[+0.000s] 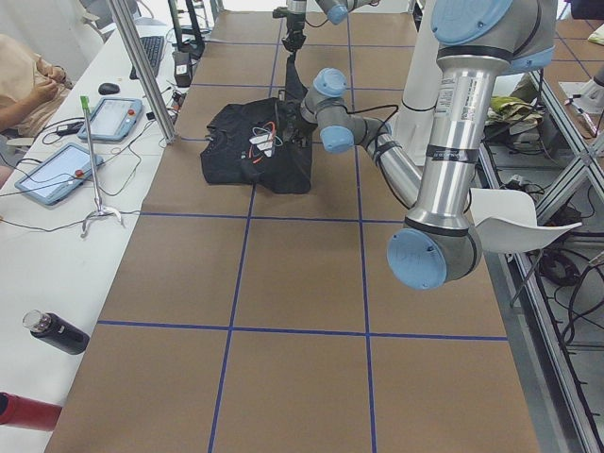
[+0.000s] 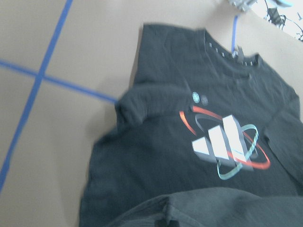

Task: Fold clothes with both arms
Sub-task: 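Lift both hem corners and carry them toward the collar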

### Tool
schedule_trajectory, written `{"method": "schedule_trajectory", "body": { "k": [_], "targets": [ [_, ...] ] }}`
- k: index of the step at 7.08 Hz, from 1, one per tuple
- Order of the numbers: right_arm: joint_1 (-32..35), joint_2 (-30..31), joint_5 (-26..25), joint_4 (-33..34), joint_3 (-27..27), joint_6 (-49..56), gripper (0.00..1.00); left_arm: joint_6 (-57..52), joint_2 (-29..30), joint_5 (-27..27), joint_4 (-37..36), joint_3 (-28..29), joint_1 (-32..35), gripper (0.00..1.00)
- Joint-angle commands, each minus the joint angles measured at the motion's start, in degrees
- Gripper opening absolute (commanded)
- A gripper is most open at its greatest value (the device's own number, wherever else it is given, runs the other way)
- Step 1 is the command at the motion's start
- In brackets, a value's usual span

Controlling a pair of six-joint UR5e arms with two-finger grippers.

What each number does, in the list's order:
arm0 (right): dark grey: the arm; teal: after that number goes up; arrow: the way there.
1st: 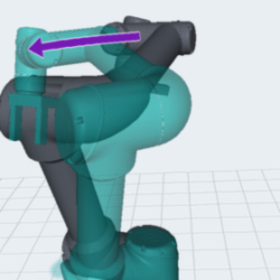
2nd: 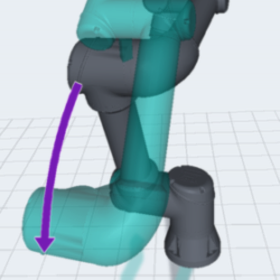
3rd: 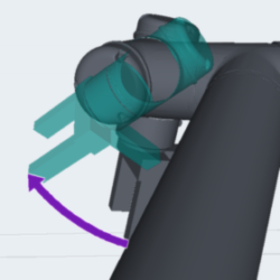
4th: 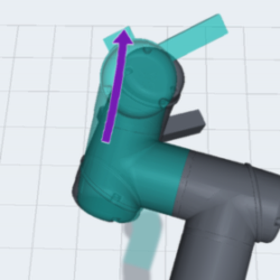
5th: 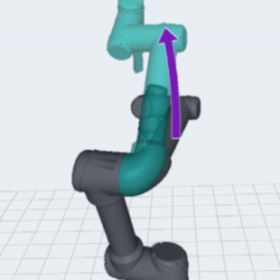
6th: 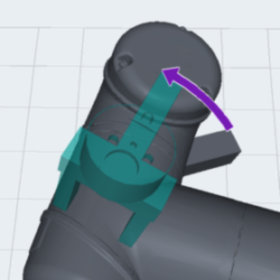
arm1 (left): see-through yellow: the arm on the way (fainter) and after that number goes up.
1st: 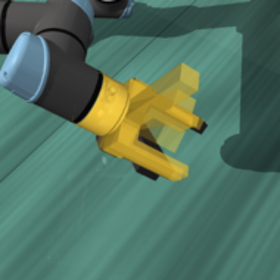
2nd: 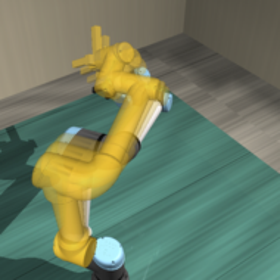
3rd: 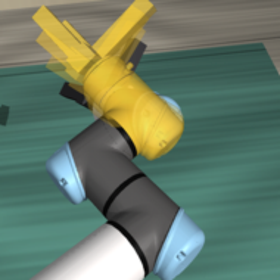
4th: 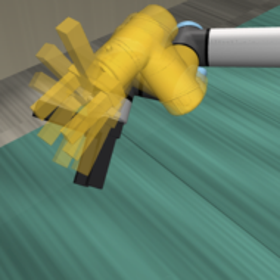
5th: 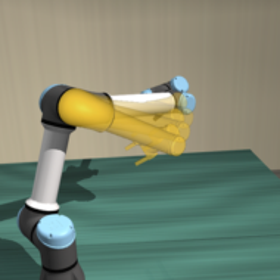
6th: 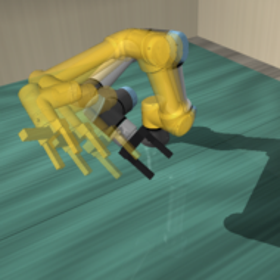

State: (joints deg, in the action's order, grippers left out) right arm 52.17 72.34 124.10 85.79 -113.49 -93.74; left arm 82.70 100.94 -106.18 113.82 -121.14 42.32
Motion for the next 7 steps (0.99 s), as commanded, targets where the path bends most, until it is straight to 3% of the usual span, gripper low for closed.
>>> {"method": "schedule_trajectory", "body": {
  "k": [1, 3, 6, 7],
  "targets": [
    [4.2, -6.2, -2.3, 4.2, 8.3, 10.0, 0.0, -2.4, 4.2, -0.1, 1.0, 7.1, 3.5, 0.0],
    [4.3, -11.2, -4.4, 4.0, 14.4, 10.3, 0.0, -5.6, 7.2, -0.2, 0.9, 10.3, 7.5, 0.0],
    [3.8, -17.1, -5.5, 3.6, 22.8, 10.3, 0.0, -5.5, 13.5, 0.1, 1.7, 18.9, 7.6, 0.0],
    [3.6, -19.8, -5.6, 1.1, 27.3, 10.2, 0.0, -5.5, 14.4, 1.1, 6.2, 24.0, 7.7, 0.0]
  ]
}}
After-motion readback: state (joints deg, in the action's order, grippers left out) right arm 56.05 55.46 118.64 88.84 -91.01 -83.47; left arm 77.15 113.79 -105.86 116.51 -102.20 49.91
